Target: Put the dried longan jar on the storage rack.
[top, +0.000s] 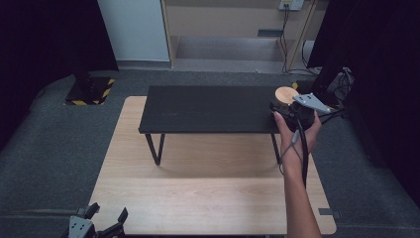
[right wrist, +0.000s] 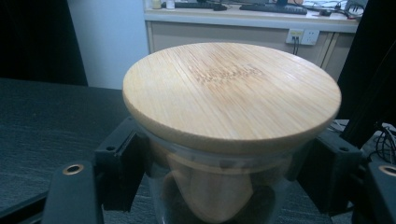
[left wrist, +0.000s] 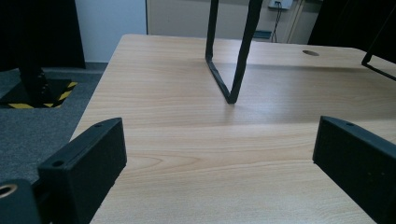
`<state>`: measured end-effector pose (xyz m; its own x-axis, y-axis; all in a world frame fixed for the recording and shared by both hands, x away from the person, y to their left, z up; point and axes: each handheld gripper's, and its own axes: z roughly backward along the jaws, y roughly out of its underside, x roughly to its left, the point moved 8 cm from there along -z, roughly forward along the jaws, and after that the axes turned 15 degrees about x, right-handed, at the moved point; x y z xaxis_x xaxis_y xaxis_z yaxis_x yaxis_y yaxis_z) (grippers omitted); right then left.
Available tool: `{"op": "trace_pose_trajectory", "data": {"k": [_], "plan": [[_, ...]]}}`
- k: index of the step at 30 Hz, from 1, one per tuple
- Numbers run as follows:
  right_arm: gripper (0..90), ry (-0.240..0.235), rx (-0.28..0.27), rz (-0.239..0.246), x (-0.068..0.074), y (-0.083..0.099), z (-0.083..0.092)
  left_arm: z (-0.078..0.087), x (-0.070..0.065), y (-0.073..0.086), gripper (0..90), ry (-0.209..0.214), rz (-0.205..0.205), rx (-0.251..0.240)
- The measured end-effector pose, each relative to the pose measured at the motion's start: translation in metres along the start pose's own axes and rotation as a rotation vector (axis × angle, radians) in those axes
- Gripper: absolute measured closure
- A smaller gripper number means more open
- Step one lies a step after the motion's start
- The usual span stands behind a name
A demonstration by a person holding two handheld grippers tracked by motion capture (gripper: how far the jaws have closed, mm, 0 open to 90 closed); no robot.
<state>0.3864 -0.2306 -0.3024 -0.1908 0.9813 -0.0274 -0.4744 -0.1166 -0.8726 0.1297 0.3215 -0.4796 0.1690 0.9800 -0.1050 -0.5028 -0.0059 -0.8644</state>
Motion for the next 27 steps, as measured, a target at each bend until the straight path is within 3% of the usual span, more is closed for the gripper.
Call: {"op": "trace_pose_trajectory", "data": {"k": [4,23,27], "plan": [[25.8,-0.003,0.019,-0.003,-0.0023,0.0022,-0.0043,-0.0001,-0.0004,-0.0004,1.4,0.002,-0.002,0.002],[25.5,-0.008,0.015,-0.008,-0.0050,0.0022,-0.0065,0.0005,0.0005,-0.0009,1.5,0.011,0.003,0.001],[8.7,-0.010,-0.011,-0.022,-0.0058,0.0033,-0.0070,0.0011,0.0007,-0.0004,1.5,0.009,0.001,0.000]]}}
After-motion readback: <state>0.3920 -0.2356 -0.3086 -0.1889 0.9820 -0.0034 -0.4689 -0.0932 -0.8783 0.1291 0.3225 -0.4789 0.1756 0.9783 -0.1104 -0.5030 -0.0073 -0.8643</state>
